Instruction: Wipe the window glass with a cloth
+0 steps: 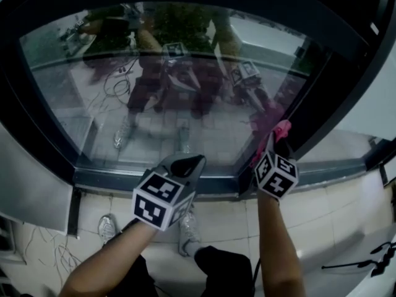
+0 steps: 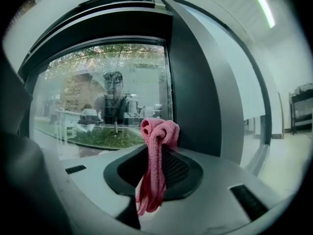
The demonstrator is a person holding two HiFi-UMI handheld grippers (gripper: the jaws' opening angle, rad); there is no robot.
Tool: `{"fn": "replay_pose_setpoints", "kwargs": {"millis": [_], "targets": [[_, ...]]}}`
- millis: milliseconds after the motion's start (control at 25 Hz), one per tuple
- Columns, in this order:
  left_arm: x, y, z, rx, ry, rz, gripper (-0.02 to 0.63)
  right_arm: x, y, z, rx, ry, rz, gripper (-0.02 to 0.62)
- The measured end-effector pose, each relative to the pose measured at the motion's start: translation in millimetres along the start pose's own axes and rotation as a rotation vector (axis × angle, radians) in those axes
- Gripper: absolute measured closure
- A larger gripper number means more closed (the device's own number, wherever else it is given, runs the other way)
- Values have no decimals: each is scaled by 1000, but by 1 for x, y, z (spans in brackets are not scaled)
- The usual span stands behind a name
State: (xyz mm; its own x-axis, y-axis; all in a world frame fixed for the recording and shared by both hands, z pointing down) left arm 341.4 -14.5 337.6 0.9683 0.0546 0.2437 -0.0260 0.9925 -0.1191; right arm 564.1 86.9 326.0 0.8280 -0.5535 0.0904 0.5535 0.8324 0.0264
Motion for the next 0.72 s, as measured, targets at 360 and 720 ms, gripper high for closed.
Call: {"fn": "replay_pose_setpoints", "kwargs": {"millis": [360,720], "targets": [[-14,-18,10,-19,-9,-25,600,6,-8,0,-1,56,-28,529],[-39,-35,9,-43,1,-82,600,-12,-58,-7,-61,81,-154,529]]}}
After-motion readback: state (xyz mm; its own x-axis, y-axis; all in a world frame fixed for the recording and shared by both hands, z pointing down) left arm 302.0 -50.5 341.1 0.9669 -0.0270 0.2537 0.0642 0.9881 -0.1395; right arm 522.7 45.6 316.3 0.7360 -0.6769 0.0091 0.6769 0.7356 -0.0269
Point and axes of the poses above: the fingertips, and each gripper's own axes: x forward along the fingers, y to its right, z out of its underside, the point moved 3 cm from there along -x, backward along the fingers, and after that the axes turned 6 degrees about z, right-handed, at the moved point
